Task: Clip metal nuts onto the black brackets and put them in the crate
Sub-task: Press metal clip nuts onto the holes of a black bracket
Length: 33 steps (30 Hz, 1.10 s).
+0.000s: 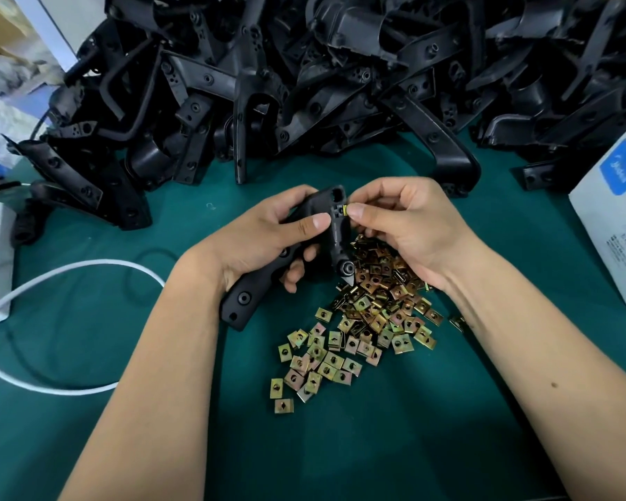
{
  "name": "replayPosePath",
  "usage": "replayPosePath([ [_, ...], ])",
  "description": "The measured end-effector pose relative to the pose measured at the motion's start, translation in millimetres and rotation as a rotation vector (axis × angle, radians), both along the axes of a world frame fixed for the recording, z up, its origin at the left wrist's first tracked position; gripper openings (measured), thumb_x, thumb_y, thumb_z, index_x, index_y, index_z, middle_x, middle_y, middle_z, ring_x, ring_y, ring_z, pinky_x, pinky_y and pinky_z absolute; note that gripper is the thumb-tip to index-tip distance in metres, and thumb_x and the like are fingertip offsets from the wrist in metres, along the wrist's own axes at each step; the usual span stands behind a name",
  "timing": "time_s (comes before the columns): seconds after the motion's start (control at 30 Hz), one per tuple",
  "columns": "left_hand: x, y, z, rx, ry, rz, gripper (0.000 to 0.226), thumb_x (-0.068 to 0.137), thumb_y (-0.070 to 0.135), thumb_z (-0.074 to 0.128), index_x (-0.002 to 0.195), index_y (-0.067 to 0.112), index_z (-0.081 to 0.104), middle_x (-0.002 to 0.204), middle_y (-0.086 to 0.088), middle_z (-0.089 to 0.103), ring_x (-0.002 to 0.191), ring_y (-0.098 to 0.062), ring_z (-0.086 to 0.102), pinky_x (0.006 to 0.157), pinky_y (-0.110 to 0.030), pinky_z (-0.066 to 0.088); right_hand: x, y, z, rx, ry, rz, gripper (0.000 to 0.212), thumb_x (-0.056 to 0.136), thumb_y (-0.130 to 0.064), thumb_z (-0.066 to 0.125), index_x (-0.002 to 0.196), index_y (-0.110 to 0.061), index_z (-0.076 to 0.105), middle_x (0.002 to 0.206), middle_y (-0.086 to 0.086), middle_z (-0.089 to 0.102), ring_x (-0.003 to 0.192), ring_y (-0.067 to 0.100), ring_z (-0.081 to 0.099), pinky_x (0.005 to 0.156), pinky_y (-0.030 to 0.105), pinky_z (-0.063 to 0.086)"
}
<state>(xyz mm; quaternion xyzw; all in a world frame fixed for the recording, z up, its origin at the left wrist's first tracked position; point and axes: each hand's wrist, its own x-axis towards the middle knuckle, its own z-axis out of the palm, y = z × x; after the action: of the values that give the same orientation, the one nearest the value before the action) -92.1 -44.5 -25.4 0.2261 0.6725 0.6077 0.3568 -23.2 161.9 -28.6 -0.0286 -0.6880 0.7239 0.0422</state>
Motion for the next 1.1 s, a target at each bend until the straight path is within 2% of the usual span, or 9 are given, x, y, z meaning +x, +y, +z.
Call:
replayPosePath([
  [0.23, 0.8, 1.4, 1.0, 0.049, -0.006, -0.012, 0.030, 0.095, 0.034, 0.064, 0.119, 0.019, 0.055, 0.069, -0.007, 0.054, 0.041, -0.018, 0.049, 0.042, -0.028, 0.050, 0.5, 0.9, 1.4, -0.136, -0.101, 0.093, 0.009, 0.094, -0.004, 0.066, 0.099, -0.003, 0.074, 0.082, 0.007, 0.066, 0.071, 0.011, 0.058, 0.067, 0.022, 0.046],
  [0.53, 0.9, 0.2, 1.3, -0.031, -0.002, -0.033, 0.037, 0.094, 0.035, 0.065, 0.124, 0.017, 0.054, 0.069, -0.008, 0.055, 0.045, -0.019, 0.052, 0.044, -0.030, 0.052, 2.3, 3.9, 4.3, 0.079, -0.073, 0.096, 0.010, 0.094, -0.003, 0.069, 0.086, -0.007, 0.074, 0.073, 0.004, 0.063, 0.068, 0.010, 0.055, 0.068, 0.025, 0.043],
  [0.7, 1.7, 2.4, 3.1, -0.082, 0.004, -0.062, 0.040, 0.093, 0.037, 0.065, 0.124, 0.015, 0.052, 0.068, -0.005, 0.055, 0.047, -0.018, 0.052, 0.046, -0.030, 0.053, 0.5, 11.4, 4.6, 0.192, -0.069, 0.123, 0.008, 0.092, -0.005, 0.072, 0.086, -0.007, 0.075, 0.069, 0.002, 0.066, 0.067, 0.009, 0.058, 0.066, 0.020, 0.048],
  [0.9, 0.2, 2.5, 2.2, -0.082, 0.008, -0.058, 0.040, 0.092, 0.038, 0.065, 0.123, 0.016, 0.053, 0.068, -0.004, 0.055, 0.047, -0.018, 0.052, 0.046, -0.030, 0.052, -3.1, 13.0, 4.1, 0.227, -0.040, 0.134, 0.009, 0.092, -0.003, 0.071, 0.085, -0.006, 0.075, 0.066, 0.000, 0.067, 0.064, 0.008, 0.059, 0.063, 0.016, 0.049],
  [1.0, -0.8, 2.3, 0.5, 0.001, -0.024, -0.024, 0.038, 0.092, 0.035, 0.065, 0.124, 0.015, 0.053, 0.068, -0.005, 0.054, 0.044, -0.016, 0.049, 0.042, -0.027, 0.049, -4.4, 9.5, 4.6, 0.173, -0.017, 0.116, 0.011, 0.094, -0.004, 0.069, 0.085, -0.009, 0.074, 0.067, -0.001, 0.065, 0.066, 0.008, 0.057, 0.063, 0.018, 0.047],
  [1.1, -0.7, -2.8, -0.8, 0.130, -0.129, -0.061, 0.024, 0.093, 0.027, 0.067, 0.115, 0.022, 0.059, 0.068, -0.007, 0.053, 0.039, -0.013, 0.043, 0.038, -0.022, 0.042, -4.1, 13.6, 8.5, 0.030, -0.030, 0.214, 0.008, 0.091, -0.009, 0.069, 0.084, -0.010, 0.072, 0.071, -0.001, 0.063, 0.068, 0.009, 0.055, 0.063, 0.019, 0.045],
])
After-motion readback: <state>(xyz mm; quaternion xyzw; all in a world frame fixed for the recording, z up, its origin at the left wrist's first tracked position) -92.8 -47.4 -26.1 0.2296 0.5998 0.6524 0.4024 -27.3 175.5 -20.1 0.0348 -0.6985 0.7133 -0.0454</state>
